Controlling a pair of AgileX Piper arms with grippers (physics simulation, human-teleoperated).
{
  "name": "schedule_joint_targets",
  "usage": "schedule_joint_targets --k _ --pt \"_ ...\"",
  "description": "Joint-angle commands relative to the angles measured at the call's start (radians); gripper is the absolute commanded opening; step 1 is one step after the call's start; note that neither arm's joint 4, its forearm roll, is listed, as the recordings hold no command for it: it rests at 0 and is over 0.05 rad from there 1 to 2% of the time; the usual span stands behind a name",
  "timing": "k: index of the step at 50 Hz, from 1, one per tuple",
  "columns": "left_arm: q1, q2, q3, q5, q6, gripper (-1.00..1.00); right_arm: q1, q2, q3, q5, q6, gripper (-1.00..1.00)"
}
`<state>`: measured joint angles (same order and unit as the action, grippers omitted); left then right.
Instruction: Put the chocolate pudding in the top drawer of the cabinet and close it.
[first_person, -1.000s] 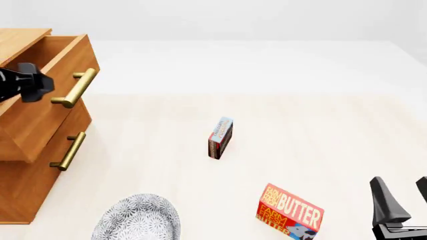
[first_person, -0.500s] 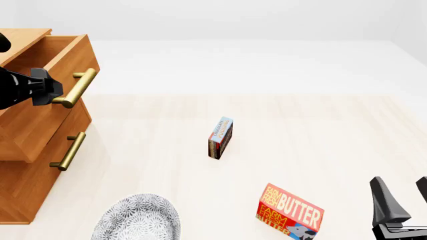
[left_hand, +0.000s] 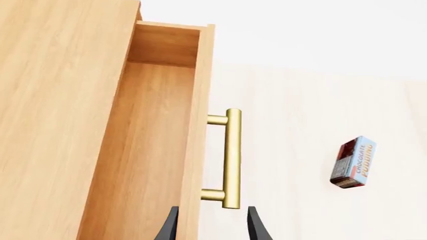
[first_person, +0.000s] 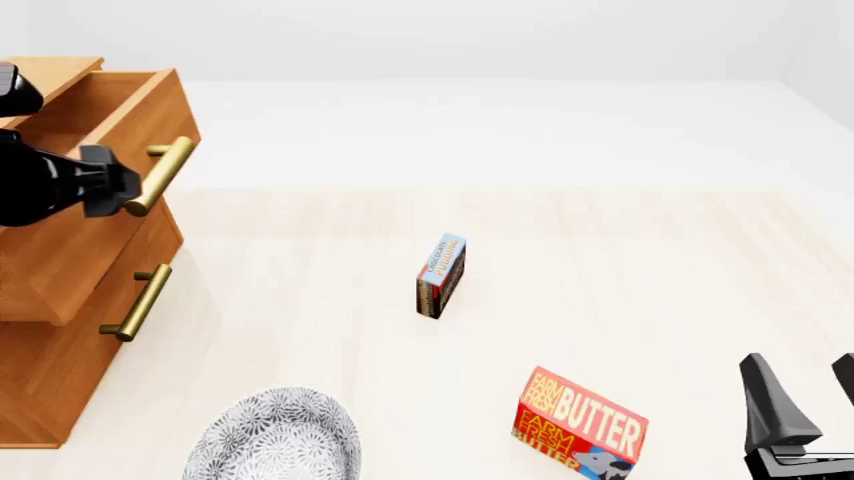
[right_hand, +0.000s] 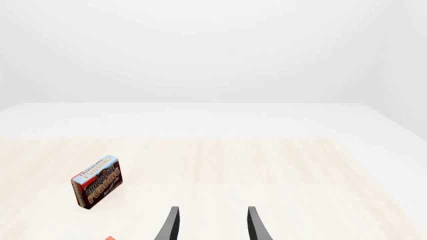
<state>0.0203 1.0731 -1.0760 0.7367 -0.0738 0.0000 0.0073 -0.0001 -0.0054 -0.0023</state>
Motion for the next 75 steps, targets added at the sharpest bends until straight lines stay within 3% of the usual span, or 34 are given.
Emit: schedule_joint_targets --k 1,75 --pt "-0.027 0.011 0.010 -0.019 -0.011 1.00 0.000 0.000 0.000 0.000 0.000 1.00" --pt "-0.144 0.051 0.032 -0.105 -0.060 1.00 0.000 0.000 0.000 0.000 0.000 1.00"
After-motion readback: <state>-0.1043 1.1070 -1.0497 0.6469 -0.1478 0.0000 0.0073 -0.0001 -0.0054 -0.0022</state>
